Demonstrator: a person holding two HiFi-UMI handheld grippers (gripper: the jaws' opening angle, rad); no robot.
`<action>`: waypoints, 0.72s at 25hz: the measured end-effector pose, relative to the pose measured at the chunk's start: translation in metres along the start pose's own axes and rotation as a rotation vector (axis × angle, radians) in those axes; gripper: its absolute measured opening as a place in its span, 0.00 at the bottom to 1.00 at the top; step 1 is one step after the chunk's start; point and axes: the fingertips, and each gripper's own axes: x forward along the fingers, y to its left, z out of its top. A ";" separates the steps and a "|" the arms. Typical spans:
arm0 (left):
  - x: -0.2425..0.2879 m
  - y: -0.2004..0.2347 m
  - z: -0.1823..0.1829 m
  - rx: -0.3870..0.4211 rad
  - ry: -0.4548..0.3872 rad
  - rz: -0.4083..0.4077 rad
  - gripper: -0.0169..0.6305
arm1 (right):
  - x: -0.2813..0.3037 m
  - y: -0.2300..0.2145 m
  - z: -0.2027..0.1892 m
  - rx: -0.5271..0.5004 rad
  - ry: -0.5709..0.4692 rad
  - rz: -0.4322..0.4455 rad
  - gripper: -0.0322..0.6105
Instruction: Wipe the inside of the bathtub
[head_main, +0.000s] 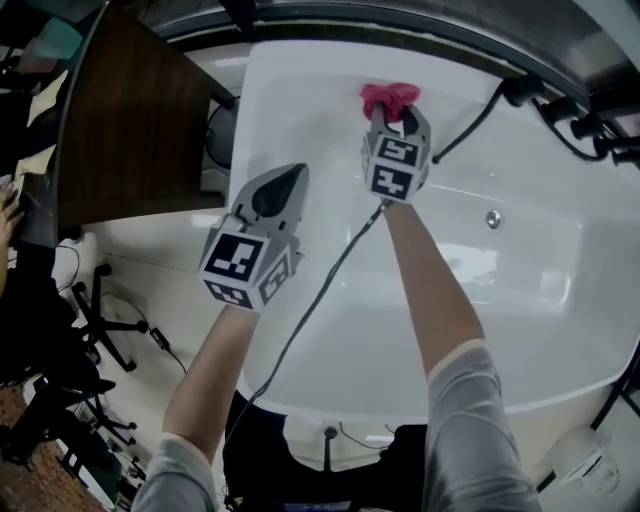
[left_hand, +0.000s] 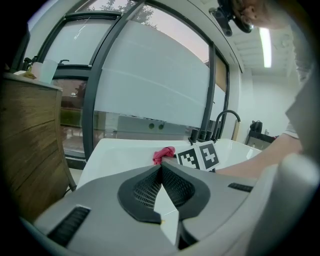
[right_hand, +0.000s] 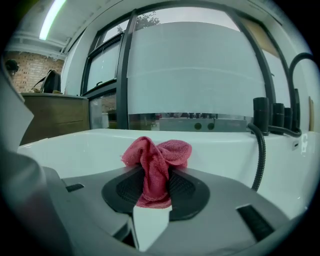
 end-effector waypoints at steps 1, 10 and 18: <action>-0.001 0.002 -0.002 -0.003 0.001 0.003 0.02 | 0.000 0.002 0.000 0.005 -0.004 -0.007 0.25; 0.001 -0.003 -0.006 -0.020 -0.006 0.009 0.02 | 0.013 0.072 -0.001 -0.094 0.029 0.106 0.25; 0.010 -0.019 -0.007 -0.030 -0.006 -0.013 0.02 | 0.008 0.037 -0.005 -0.115 0.027 0.101 0.24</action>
